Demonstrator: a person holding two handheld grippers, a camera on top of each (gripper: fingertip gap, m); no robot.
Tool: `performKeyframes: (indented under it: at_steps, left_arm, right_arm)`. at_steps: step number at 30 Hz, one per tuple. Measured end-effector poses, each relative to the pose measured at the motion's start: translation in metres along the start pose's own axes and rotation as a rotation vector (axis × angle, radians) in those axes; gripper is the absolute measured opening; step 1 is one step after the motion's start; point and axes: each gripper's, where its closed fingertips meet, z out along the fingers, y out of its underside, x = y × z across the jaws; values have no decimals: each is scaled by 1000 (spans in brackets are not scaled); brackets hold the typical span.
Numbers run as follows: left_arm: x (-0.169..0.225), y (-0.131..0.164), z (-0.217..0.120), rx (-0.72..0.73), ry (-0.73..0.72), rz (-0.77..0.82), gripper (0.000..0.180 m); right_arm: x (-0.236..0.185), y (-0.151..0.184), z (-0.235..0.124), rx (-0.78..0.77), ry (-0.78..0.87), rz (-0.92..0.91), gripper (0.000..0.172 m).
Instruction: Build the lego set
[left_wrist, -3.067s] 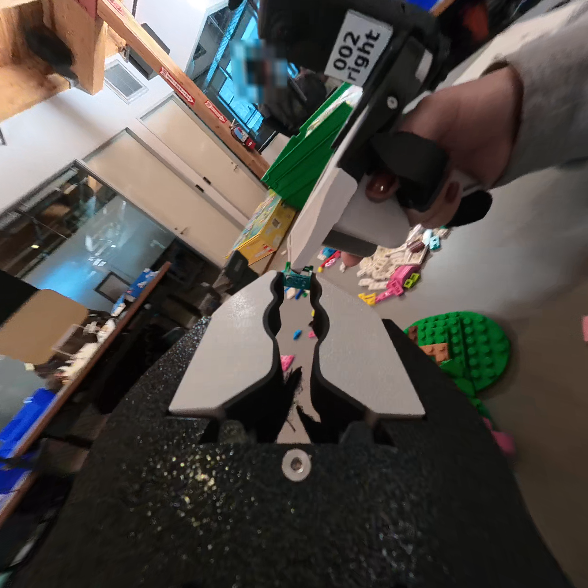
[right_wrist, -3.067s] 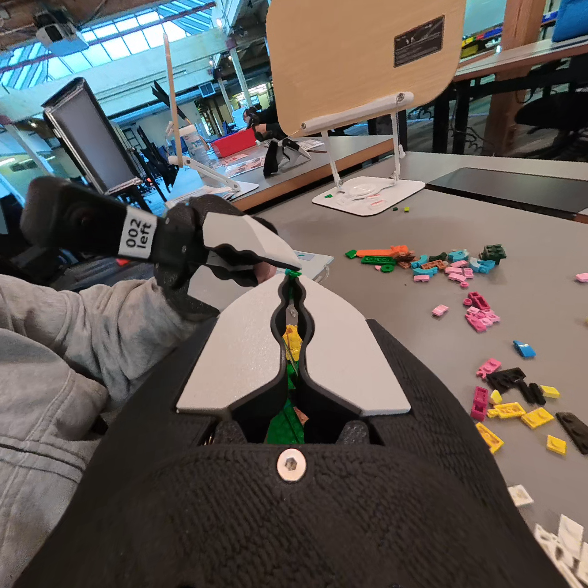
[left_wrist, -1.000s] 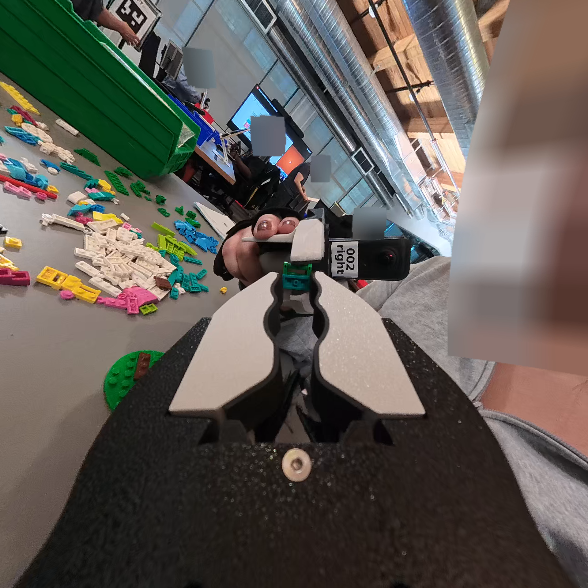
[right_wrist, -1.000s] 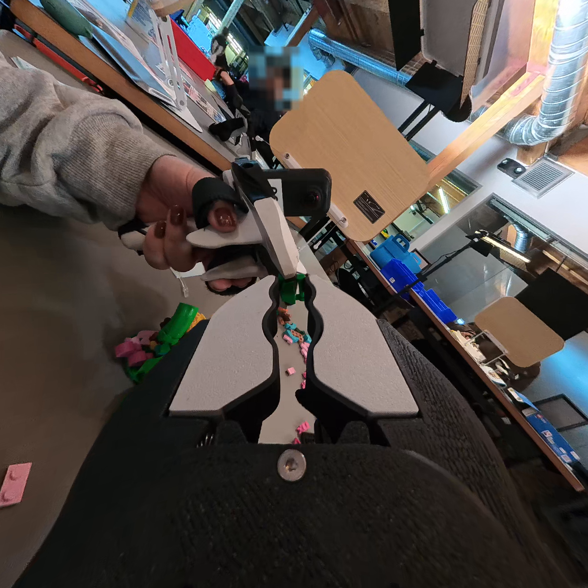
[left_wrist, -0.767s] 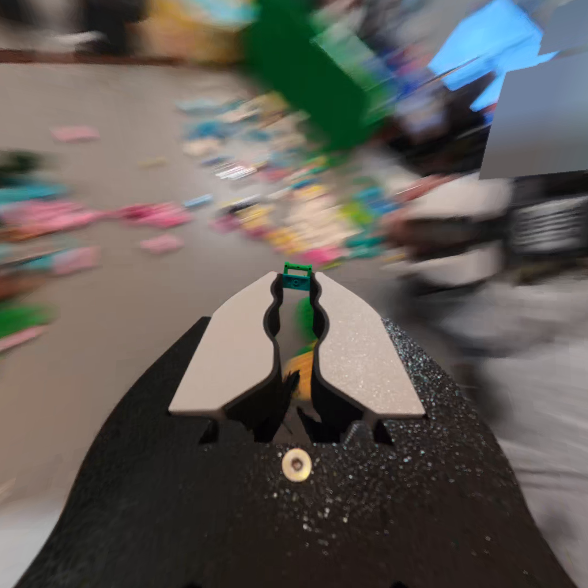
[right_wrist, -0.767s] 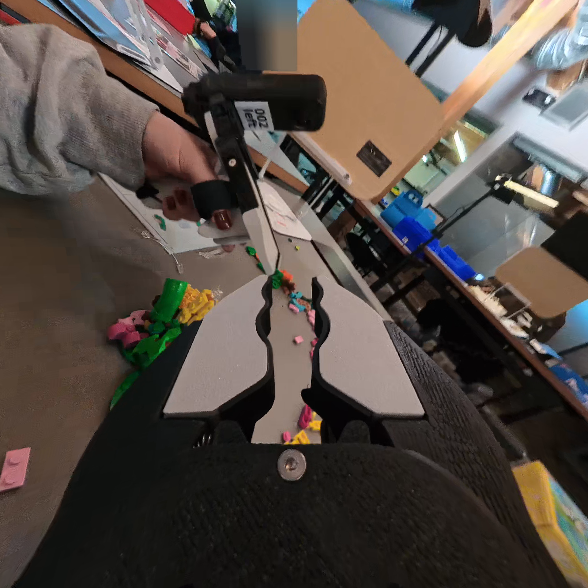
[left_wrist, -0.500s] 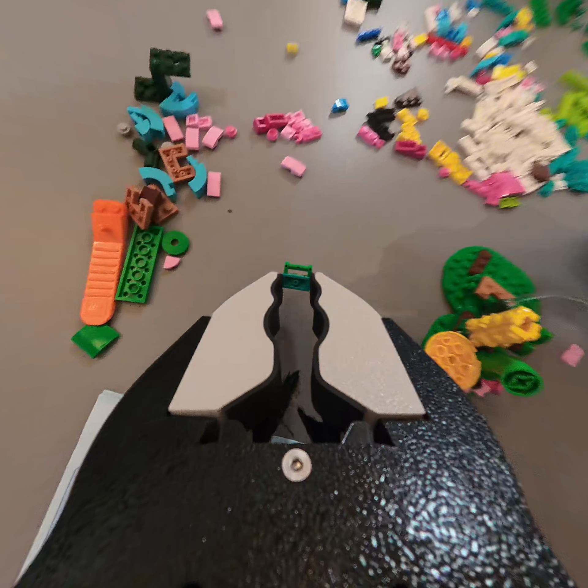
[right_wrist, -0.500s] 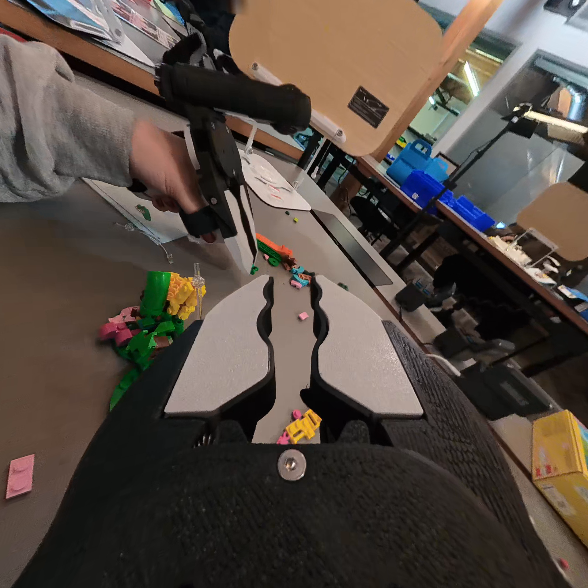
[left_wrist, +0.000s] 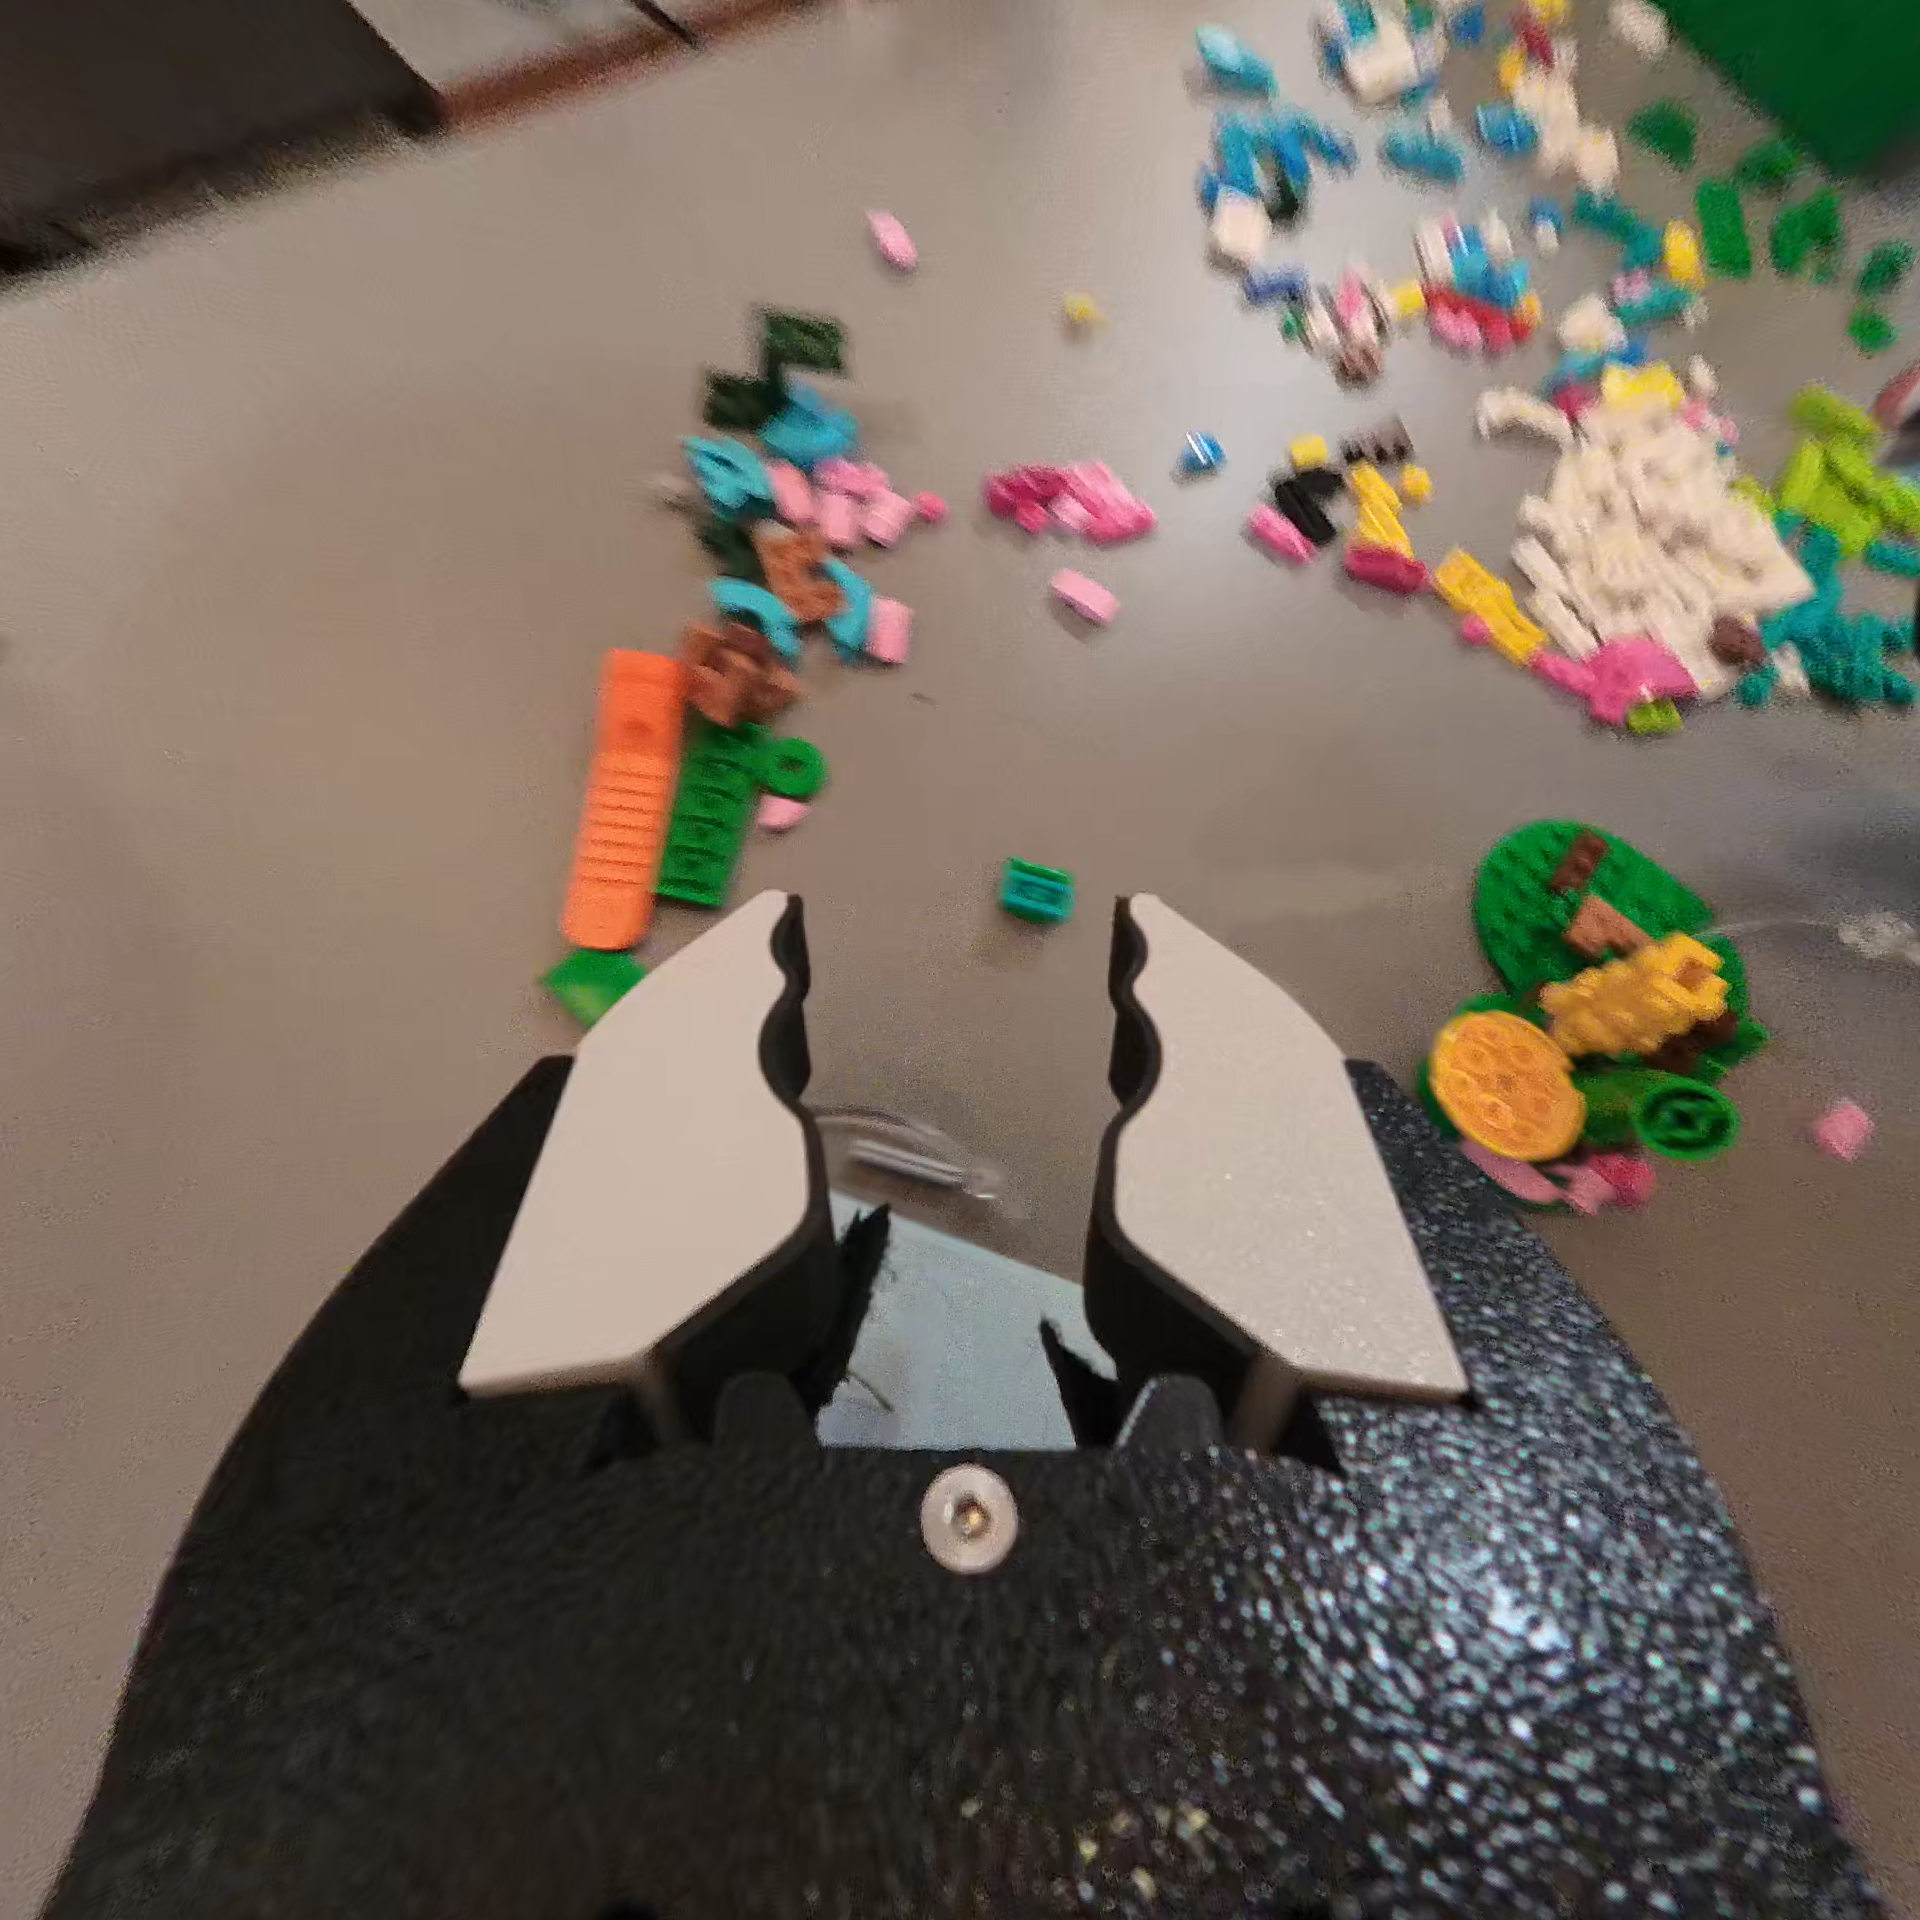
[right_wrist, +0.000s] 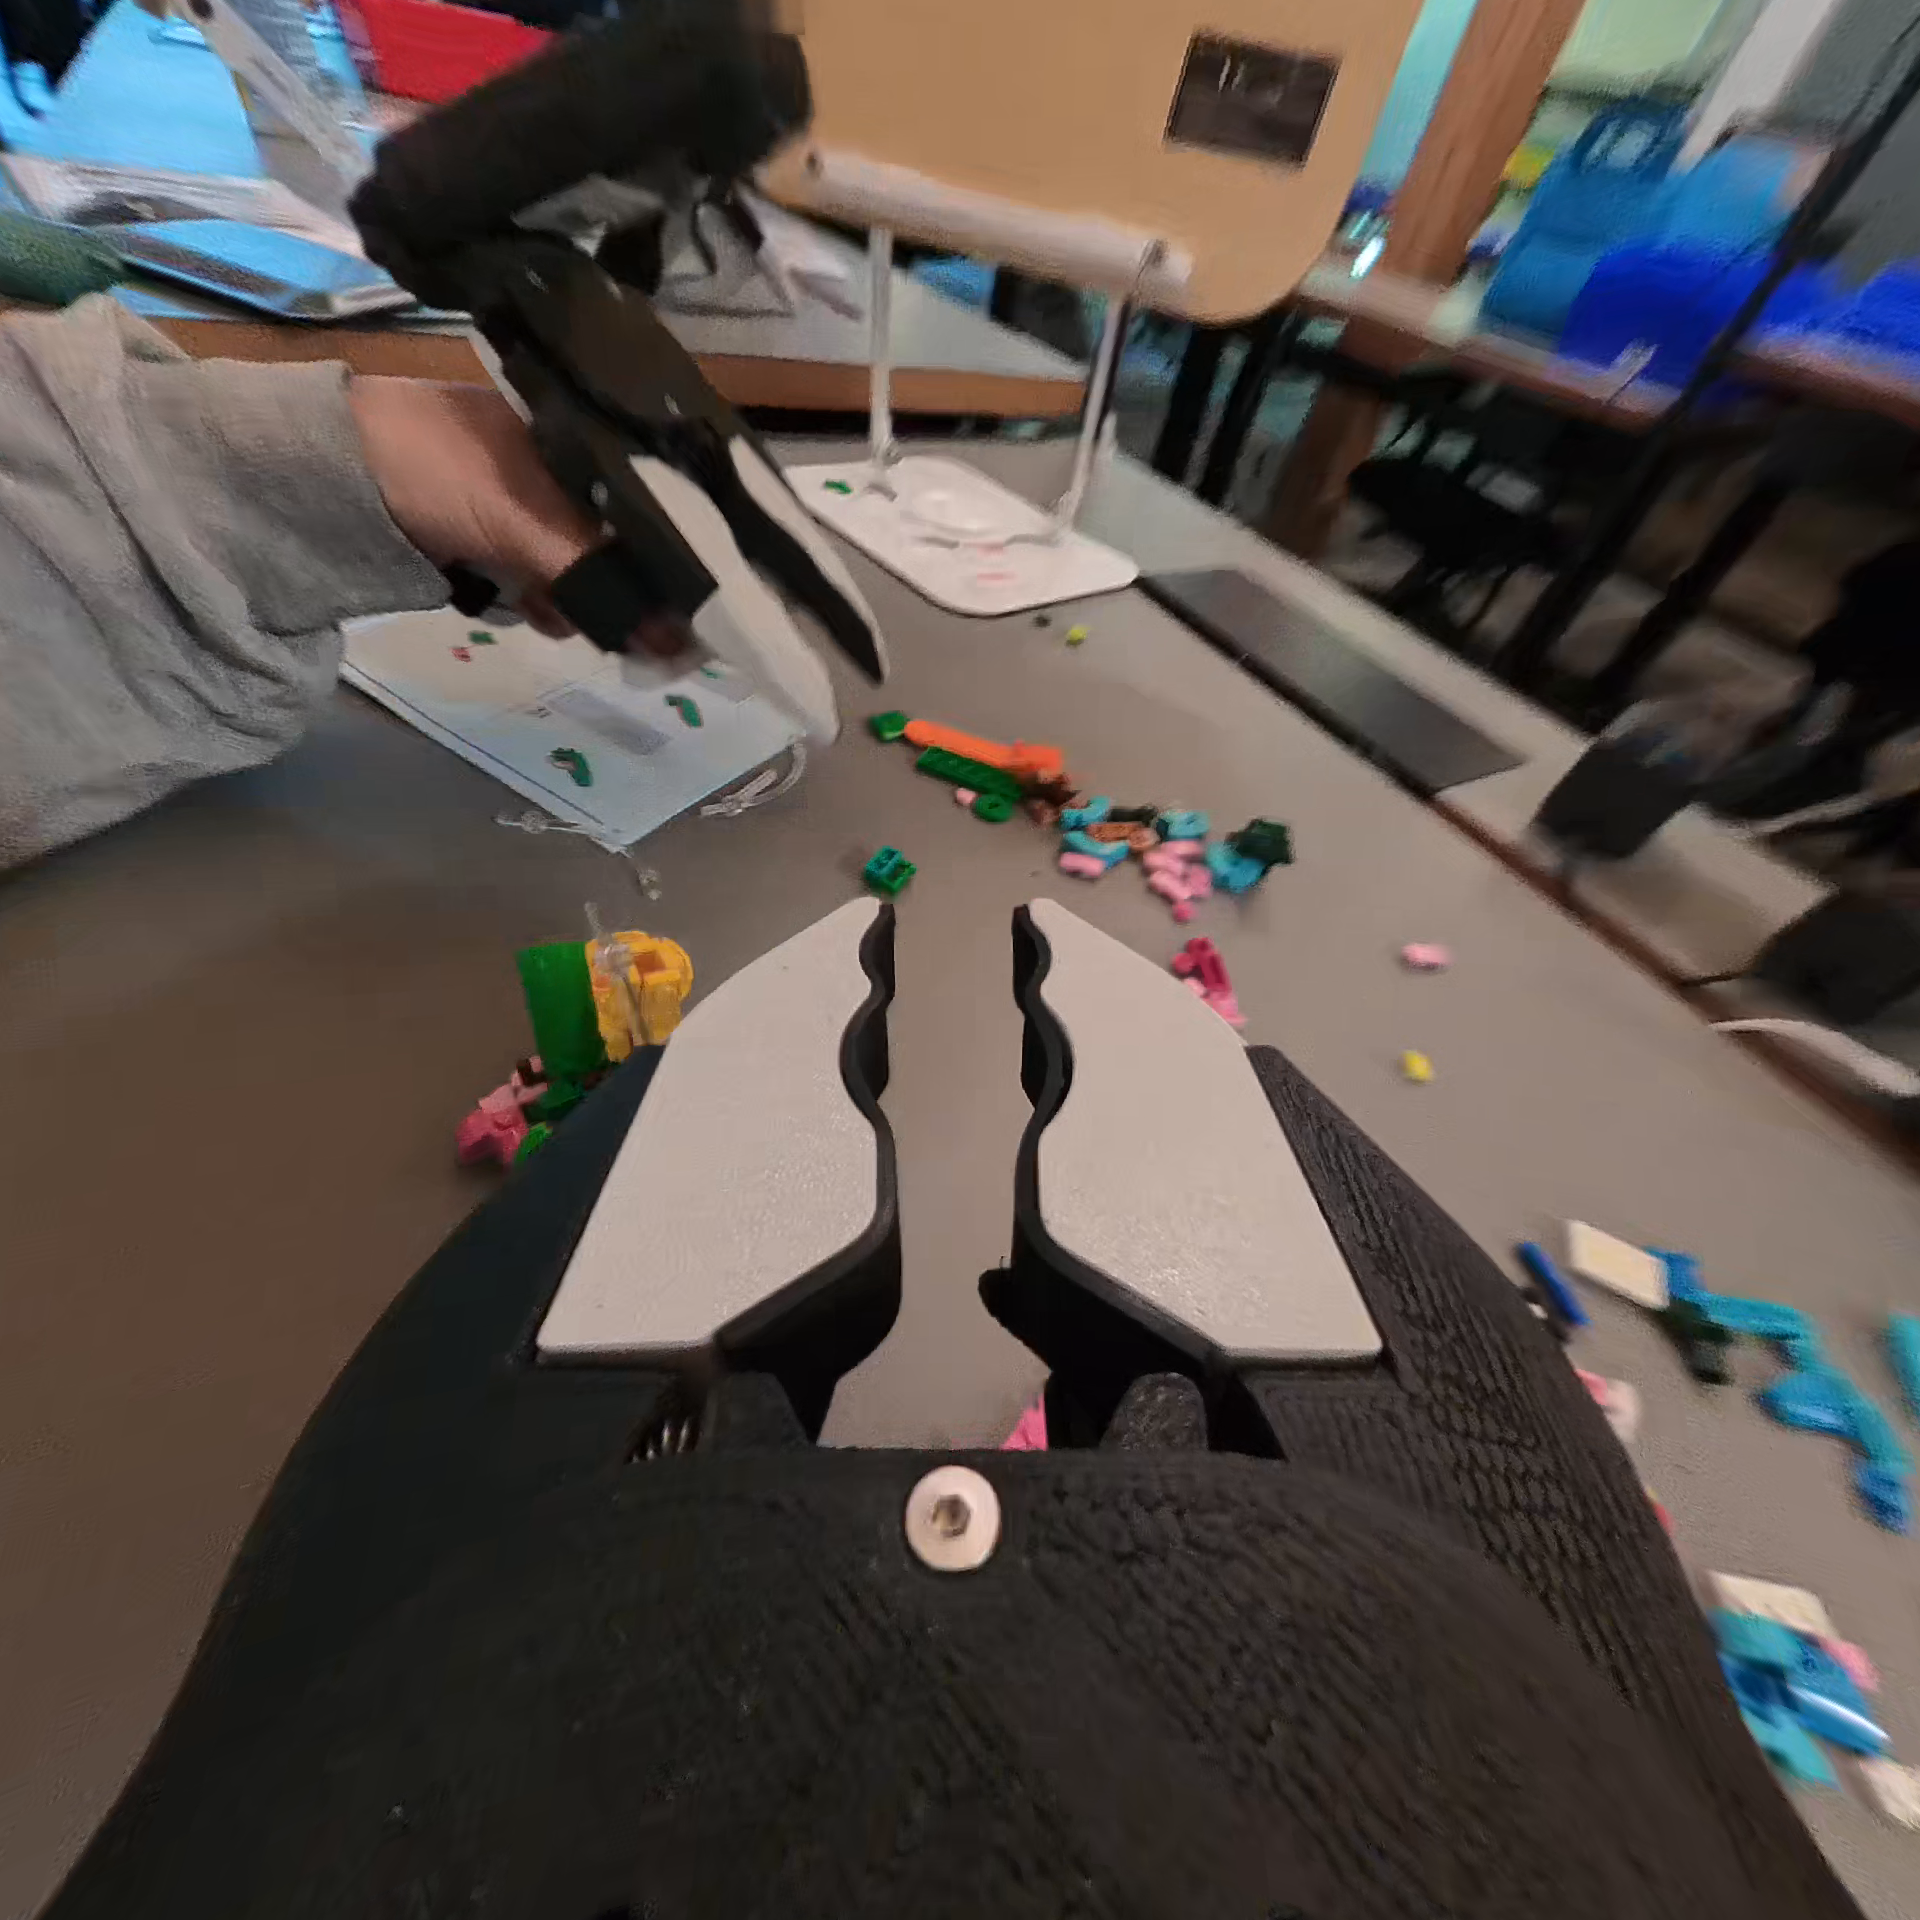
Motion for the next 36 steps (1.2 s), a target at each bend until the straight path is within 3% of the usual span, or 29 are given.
performKeyframes:
  at_steps: [1, 5, 9, 16, 27, 29, 36]
  left_arm:
    - [-15, -6, -8, 69, -45, -23, 55]
    - [-65, -20, -33, 323, -203, -150, 50]
    - [-101, -24, -58, 511, -390, -179, 43]
    - [-115, -33, -87, 696, -450, -227, 44]
    - [-105, -36, -79, 736, -321, -278, 42]
    - [-105, -34, -77, 723, -325, -277, 42]
    - [-104, -32, -70, 689, -321, -275, 39]
  right_arm:
    - [1, 1, 10, -47, -49, 24, 21]
    - [17, 7, 69, -277, -200, -85, 25]
    - [20, 19, 131, -413, -392, -154, 32]
    - [35, 48, 196, -547, -459, -154, 35]
    - [41, 57, 217, -626, -536, -148, 20]
    - [47, 55, 225, -613, -503, -178, 4]
    - [70, 51, 243, -631, -403, -178, 3]
